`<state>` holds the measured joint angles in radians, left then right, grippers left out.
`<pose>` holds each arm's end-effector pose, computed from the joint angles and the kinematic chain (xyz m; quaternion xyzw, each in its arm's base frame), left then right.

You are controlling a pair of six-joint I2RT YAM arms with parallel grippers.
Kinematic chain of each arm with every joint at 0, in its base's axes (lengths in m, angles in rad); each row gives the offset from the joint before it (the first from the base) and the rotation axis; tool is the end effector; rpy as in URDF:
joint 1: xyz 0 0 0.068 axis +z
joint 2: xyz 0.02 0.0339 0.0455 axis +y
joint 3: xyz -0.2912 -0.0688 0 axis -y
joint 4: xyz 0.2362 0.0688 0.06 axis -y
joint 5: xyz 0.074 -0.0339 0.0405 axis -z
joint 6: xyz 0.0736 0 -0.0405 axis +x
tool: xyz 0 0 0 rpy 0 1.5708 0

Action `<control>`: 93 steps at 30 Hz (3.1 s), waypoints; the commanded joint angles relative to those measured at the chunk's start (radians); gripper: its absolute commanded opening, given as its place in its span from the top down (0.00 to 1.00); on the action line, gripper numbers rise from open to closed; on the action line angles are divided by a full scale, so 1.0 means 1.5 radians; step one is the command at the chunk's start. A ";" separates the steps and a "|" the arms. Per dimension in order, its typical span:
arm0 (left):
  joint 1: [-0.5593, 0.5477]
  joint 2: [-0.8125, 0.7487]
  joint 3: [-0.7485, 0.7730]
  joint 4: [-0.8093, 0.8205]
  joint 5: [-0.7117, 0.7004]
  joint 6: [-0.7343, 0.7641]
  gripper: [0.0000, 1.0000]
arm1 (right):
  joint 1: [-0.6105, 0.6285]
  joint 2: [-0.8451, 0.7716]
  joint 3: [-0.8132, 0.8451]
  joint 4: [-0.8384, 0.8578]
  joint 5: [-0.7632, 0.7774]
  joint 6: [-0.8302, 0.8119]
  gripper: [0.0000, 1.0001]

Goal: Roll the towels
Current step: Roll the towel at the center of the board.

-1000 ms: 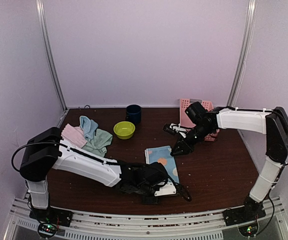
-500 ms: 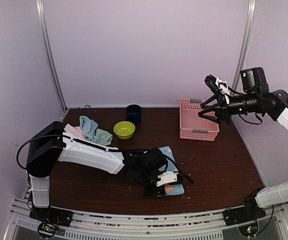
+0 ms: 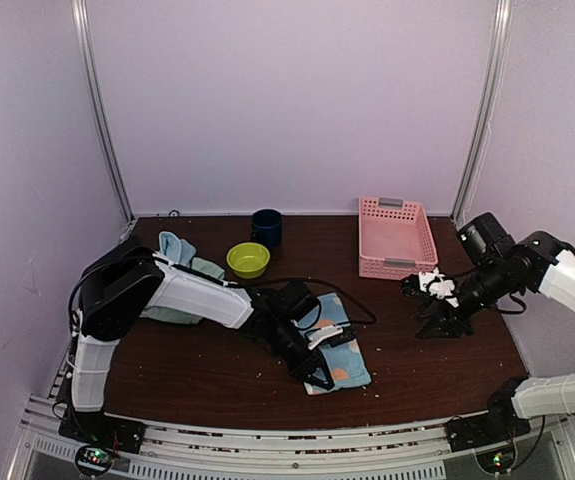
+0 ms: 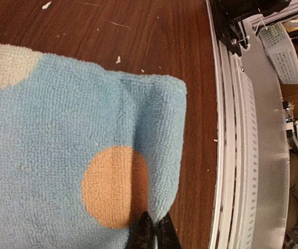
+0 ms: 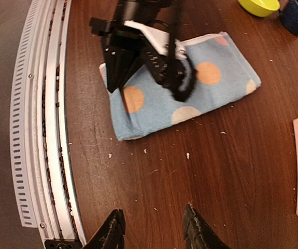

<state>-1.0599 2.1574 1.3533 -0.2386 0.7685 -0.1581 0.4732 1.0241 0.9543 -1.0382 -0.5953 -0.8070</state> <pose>0.1765 -0.4195 0.1179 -0.4781 -0.7629 0.4352 0.0085 0.1313 0.1136 0.2849 -0.6097 0.7062 0.2451 0.2636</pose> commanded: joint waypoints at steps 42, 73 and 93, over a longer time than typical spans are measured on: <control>0.037 0.086 0.031 0.054 0.145 -0.135 0.98 | 0.411 0.361 -0.097 0.399 0.265 0.091 0.97; -0.168 -0.406 -0.349 0.231 -0.652 0.289 0.62 | 0.165 0.757 0.293 0.017 -0.082 0.090 1.00; -0.200 -0.127 -0.158 0.166 -0.740 0.453 0.63 | 0.164 0.780 0.284 0.027 -0.084 0.083 1.00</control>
<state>-1.3643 1.8965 1.0817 -0.0021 -0.2321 0.4820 0.7143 2.1254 1.4036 -1.0378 -0.8219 -0.6739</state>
